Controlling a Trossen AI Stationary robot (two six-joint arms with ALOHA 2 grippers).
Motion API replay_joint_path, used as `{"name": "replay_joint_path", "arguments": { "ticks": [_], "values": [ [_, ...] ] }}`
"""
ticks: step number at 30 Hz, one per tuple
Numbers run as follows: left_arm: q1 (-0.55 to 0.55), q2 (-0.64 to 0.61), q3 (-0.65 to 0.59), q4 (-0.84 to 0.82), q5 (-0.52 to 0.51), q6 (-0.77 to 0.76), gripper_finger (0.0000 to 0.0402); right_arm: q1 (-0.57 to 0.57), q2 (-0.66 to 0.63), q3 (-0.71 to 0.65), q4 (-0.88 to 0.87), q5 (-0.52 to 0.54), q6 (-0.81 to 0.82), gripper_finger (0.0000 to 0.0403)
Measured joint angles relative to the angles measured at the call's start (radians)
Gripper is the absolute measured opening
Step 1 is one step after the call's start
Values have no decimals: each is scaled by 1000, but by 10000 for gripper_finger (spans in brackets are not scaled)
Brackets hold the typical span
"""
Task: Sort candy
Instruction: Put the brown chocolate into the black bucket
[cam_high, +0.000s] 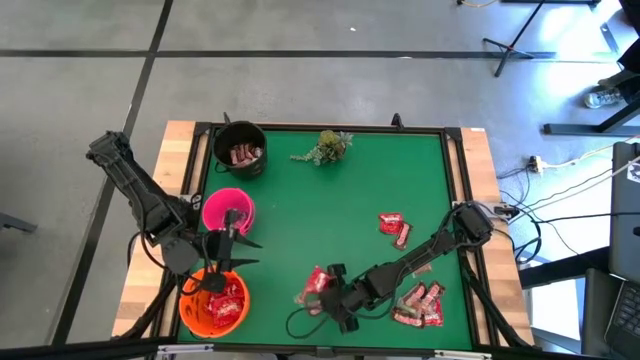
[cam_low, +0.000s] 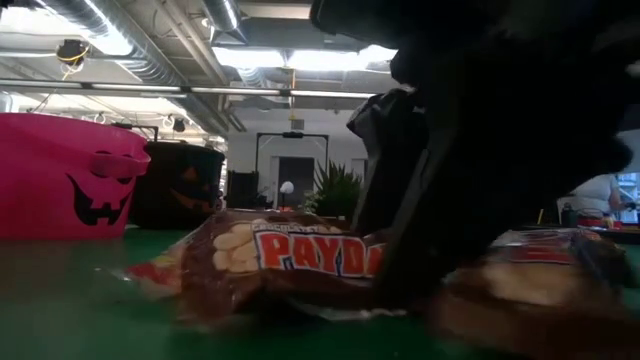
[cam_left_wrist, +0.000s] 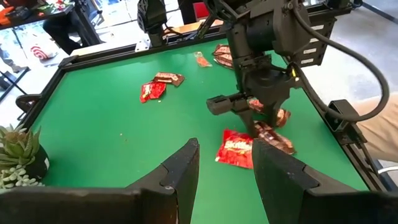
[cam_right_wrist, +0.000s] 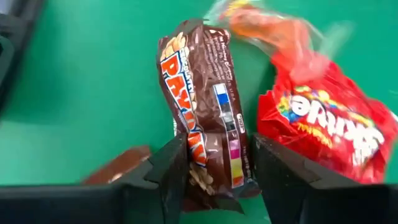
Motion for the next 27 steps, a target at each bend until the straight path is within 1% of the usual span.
{"name": "replay_joint_path", "arguments": {
  "ticks": [4,13,16,19,23,27],
  "values": [
    [0,0,0,0,0,0,137,0,-1,1,-32,38,0,153],
    [0,0,0,1,0,0,137,-15,-30,-1,-69,32,-2,72],
    [0,0,0,1,0,0,137,-21,-67,-3,-84,45,-5,59],
    [0,0,0,1,0,0,137,-22,-110,-3,-85,63,-13,55],
    [0,0,0,1,0,0,137,-27,-167,-3,-88,125,-39,54],
    [3,0,0,-1,-15,7,137,-52,-228,-2,-78,259,-79,53]
  ]
}}
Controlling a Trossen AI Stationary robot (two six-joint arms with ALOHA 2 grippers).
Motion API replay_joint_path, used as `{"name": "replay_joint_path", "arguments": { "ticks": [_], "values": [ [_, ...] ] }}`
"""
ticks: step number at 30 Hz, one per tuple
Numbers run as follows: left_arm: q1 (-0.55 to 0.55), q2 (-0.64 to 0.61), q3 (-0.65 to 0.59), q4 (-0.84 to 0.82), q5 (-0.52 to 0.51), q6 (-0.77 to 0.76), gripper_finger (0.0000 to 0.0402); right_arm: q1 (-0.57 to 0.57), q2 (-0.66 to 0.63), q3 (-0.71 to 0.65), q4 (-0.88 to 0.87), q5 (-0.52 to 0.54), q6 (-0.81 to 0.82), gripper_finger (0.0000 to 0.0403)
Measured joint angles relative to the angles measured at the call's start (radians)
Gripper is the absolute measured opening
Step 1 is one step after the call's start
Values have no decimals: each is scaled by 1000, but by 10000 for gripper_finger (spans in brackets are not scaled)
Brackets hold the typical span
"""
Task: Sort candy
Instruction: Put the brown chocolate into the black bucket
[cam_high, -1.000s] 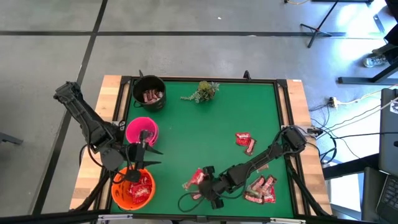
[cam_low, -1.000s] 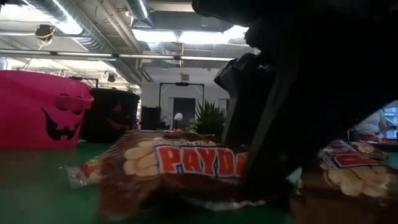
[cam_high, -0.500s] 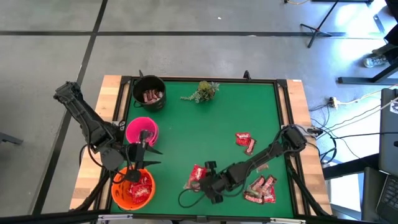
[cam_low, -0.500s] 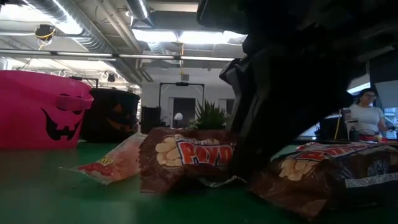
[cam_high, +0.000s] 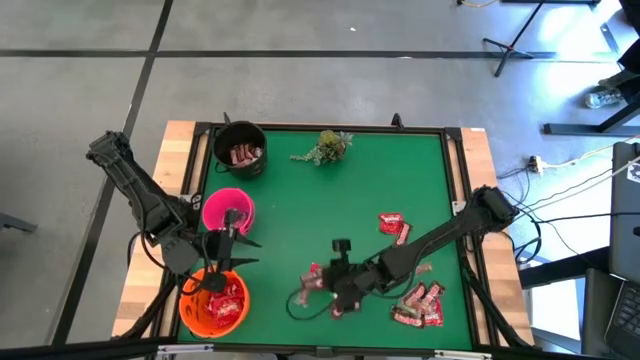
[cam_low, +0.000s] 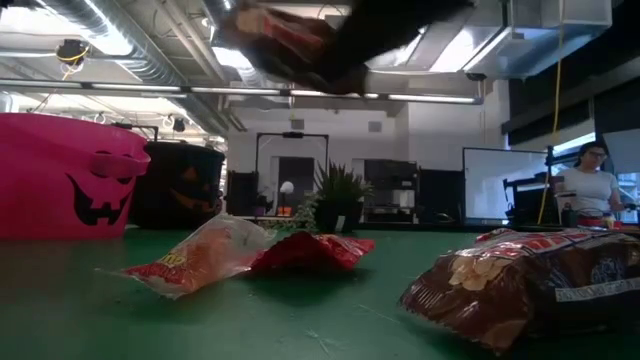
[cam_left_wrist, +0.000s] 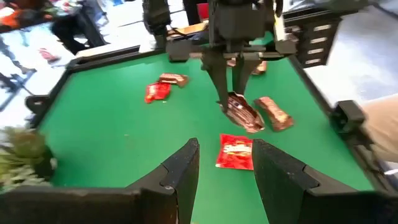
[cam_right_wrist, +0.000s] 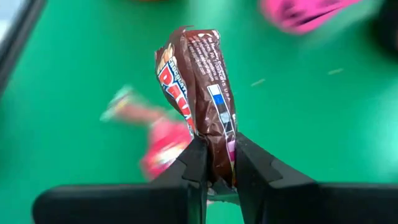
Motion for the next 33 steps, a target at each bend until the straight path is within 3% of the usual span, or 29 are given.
{"name": "replay_joint_path", "arguments": {
  "ticks": [3,6,13,20,25,33],
  "values": [
    [1,-16,0,-8,-38,19,137,-45,-27,0,31,64,-41,53],
    [14,-46,0,-7,-45,19,137,-107,-43,0,91,63,-74,53],
    [108,-54,0,-85,-1,-20,140,-236,-45,1,219,-41,-125,53],
    [194,-15,0,-80,35,33,202,-295,-45,1,265,-134,-125,53],
    [243,59,0,-31,35,150,248,-305,-44,1,266,-154,-125,53],
    [272,186,0,57,37,287,267,-305,-44,1,272,-154,-125,53]
  ]
}}
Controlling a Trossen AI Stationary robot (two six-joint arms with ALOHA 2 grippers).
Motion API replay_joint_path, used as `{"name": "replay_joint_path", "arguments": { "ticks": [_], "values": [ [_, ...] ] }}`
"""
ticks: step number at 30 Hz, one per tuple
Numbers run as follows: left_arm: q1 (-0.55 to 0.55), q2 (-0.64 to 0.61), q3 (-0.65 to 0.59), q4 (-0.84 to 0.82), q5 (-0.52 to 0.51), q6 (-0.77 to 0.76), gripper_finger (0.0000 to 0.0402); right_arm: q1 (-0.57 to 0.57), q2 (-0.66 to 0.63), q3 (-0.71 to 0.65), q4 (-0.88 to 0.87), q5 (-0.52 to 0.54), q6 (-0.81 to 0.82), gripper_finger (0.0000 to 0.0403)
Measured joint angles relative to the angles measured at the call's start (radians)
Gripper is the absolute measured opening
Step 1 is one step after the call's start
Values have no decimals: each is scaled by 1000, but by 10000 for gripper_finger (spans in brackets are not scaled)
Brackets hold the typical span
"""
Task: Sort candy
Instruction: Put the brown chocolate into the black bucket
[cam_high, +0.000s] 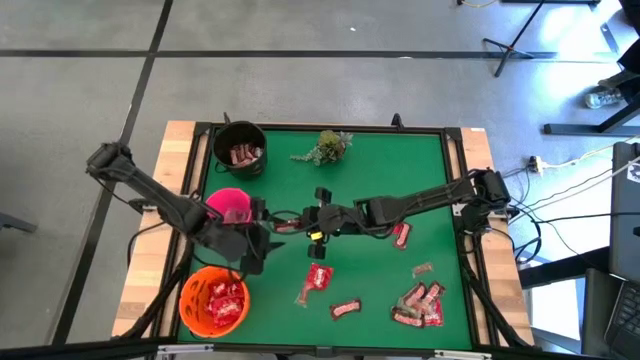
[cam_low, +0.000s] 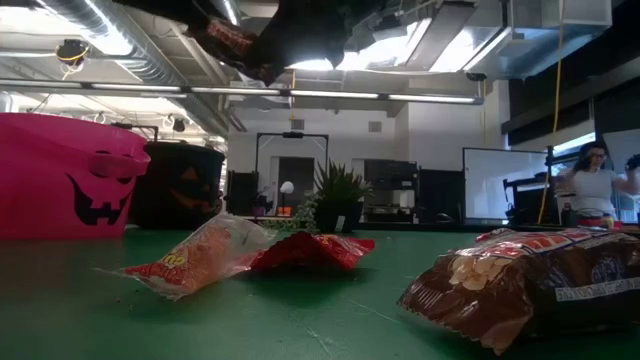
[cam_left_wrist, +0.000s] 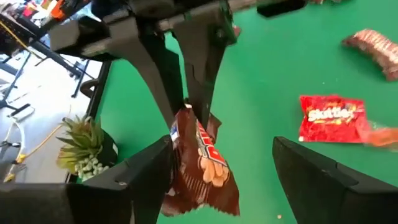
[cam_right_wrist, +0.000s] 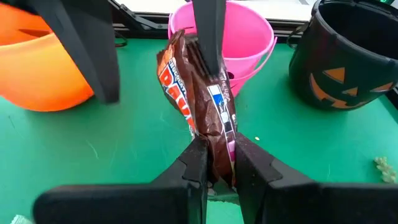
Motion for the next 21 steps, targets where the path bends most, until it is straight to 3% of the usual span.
{"name": "replay_joint_path", "arguments": {
  "ticks": [8,17,21],
  "values": [
    [22,49,0,-1,-95,46,239,0,0,0,-2,1,0,53],
    [22,50,0,-9,-113,56,124,3,1,4,4,-1,0,55],
    [22,49,1,-13,-119,56,75,4,2,44,-37,-3,0,76]
  ]
}}
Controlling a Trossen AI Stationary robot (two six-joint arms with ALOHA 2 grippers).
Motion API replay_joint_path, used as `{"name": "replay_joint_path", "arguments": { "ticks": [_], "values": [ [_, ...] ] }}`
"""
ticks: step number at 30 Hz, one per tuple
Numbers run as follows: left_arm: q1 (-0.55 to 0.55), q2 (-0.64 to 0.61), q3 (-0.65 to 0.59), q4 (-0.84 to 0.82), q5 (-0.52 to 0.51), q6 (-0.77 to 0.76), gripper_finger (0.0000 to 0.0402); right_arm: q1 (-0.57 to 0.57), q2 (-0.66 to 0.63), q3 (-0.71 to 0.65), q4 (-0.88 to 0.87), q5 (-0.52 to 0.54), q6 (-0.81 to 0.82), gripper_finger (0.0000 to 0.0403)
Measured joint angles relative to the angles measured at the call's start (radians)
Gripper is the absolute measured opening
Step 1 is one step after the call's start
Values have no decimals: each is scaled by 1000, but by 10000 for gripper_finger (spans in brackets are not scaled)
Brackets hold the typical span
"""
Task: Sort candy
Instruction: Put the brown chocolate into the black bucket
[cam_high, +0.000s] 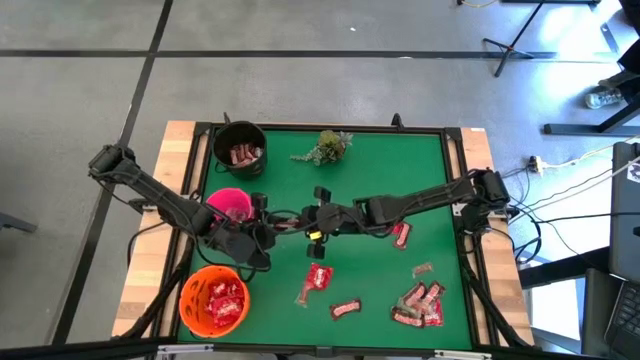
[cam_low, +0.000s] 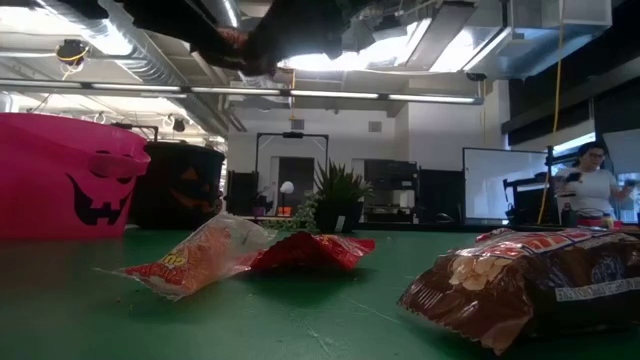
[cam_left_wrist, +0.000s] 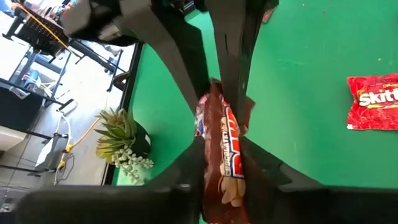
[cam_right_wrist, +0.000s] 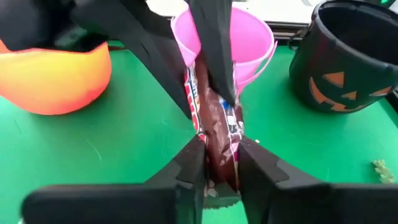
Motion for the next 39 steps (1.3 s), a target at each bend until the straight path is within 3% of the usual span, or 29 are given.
{"name": "replay_joint_path", "arguments": {
  "ticks": [8,15,21,27,34,39],
  "values": [
    [0,0,-2,-64,-10,-10,27,4,-3,159,-249,23,26,152],
    [56,-81,14,-362,-42,-160,34,103,-8,351,-591,294,44,165],
    [194,-239,18,-637,-95,-291,34,167,-8,393,-639,379,32,159],
    [428,-412,18,-655,-100,-298,38,168,-8,392,-651,391,32,159],
    [748,-445,18,-652,63,-227,98,155,-8,391,-640,419,32,159],
    [869,-416,18,-612,132,-158,173,161,-8,391,-668,408,42,159]
  ]
}}
